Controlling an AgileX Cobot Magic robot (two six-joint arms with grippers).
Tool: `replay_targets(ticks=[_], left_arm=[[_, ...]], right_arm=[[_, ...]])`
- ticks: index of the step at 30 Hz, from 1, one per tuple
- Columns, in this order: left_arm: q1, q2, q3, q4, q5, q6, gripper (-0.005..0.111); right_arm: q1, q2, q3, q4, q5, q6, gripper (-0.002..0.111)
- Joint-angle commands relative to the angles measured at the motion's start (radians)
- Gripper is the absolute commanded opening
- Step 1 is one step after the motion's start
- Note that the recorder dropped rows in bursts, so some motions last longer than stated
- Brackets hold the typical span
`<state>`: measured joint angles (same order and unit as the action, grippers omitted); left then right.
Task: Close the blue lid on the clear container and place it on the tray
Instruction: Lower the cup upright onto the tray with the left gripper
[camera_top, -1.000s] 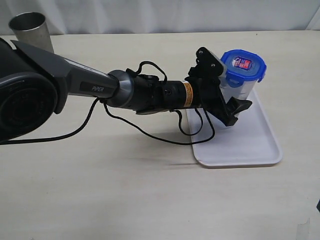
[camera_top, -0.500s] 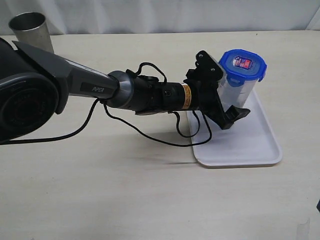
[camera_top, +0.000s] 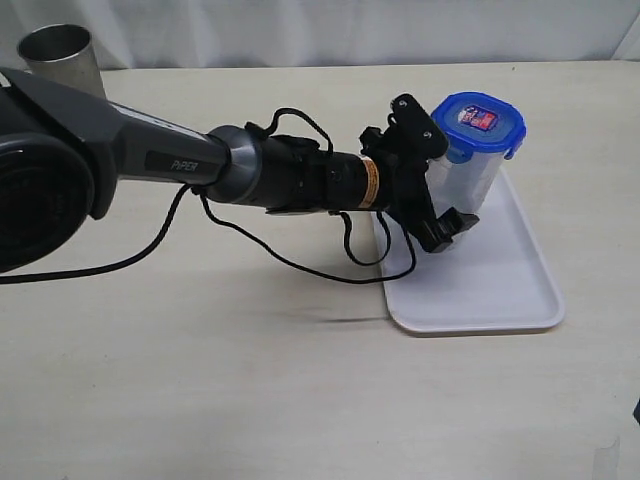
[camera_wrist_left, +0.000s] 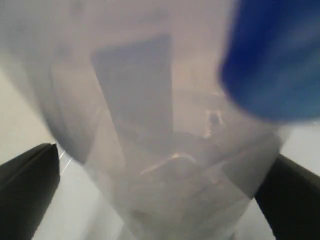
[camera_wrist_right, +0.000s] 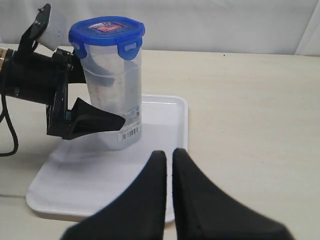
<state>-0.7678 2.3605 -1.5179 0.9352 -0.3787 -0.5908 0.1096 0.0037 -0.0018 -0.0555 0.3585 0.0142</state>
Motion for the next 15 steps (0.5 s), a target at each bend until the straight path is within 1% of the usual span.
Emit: replay_targets(ticks=[1,5,15], left_arm=[[0.000,-0.020,0.004,0.025,0.033,-0.044,0.097],[0.000,-0.020,0.017,0.025,0.068,-0.045,0.097],[0.000,-0.068,0.092,0.057,0.096,-0.041,0.097]], right_arm=[[-0.004,-0.004,0.002,-0.002,-0.012,0.004,0.004],[-0.004,-0.004,0.002,-0.002,-0.012,0.004,0.004],[-0.004,-0.004,0.002,-0.002,-0.012,0.004,0.004]])
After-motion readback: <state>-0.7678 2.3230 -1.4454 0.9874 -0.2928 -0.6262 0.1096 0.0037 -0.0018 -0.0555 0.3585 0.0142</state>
